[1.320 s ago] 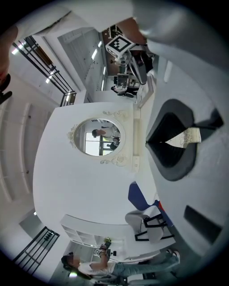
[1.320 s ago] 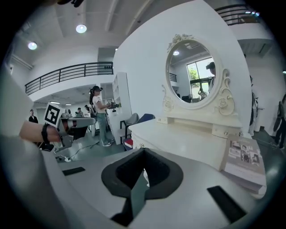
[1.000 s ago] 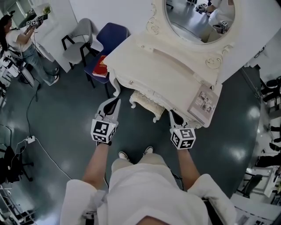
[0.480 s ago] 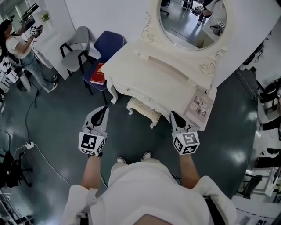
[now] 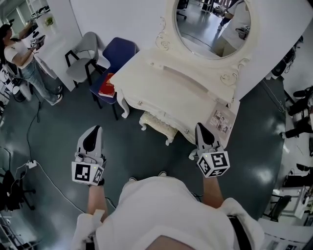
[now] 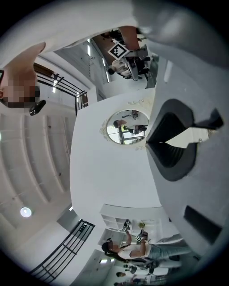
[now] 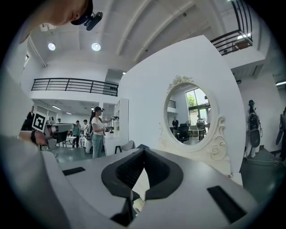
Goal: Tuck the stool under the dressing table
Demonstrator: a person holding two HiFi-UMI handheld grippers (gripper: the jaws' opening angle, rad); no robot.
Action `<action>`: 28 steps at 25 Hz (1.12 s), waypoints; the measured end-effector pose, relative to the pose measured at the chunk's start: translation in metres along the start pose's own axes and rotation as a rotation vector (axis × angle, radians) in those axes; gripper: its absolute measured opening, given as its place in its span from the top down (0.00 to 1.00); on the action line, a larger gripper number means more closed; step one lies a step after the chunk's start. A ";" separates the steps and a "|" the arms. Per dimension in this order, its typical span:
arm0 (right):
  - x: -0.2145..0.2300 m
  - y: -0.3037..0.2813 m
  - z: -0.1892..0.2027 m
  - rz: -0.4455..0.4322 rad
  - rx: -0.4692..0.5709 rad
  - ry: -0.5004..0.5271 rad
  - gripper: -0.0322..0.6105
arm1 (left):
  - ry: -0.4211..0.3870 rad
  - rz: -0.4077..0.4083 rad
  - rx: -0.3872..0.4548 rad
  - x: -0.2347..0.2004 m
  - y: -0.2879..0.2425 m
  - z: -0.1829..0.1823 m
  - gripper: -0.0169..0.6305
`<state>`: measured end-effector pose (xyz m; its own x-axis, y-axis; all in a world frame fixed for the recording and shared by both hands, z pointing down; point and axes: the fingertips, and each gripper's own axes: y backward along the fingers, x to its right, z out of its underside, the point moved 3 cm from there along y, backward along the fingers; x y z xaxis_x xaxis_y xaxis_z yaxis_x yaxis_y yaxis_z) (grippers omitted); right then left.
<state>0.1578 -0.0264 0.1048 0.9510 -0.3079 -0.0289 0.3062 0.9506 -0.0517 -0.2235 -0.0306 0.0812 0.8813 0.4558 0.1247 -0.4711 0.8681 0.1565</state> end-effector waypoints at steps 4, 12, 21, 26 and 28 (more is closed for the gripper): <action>-0.002 -0.002 -0.011 0.007 0.017 0.014 0.95 | 0.008 -0.036 0.016 -0.008 0.006 -0.006 0.95; -0.009 -0.011 -0.016 0.025 0.028 0.002 0.95 | 0.007 -0.052 0.049 -0.023 -0.001 -0.018 0.95; -0.028 -0.035 -0.023 -0.015 0.046 -0.004 0.95 | 0.021 -0.028 0.043 -0.024 -0.006 -0.016 0.95; -0.041 -0.042 -0.027 -0.048 0.049 0.007 0.95 | 0.032 -0.027 0.036 -0.025 -0.004 -0.015 0.95; -0.042 -0.042 -0.029 -0.052 0.049 0.009 0.95 | 0.030 -0.026 0.040 -0.023 -0.005 -0.017 0.95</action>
<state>0.1036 -0.0547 0.0794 0.9332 -0.3575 -0.0362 0.3576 0.9339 -0.0047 -0.2409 -0.0422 0.0606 0.8937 0.4395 0.0905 -0.4486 0.8714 0.1986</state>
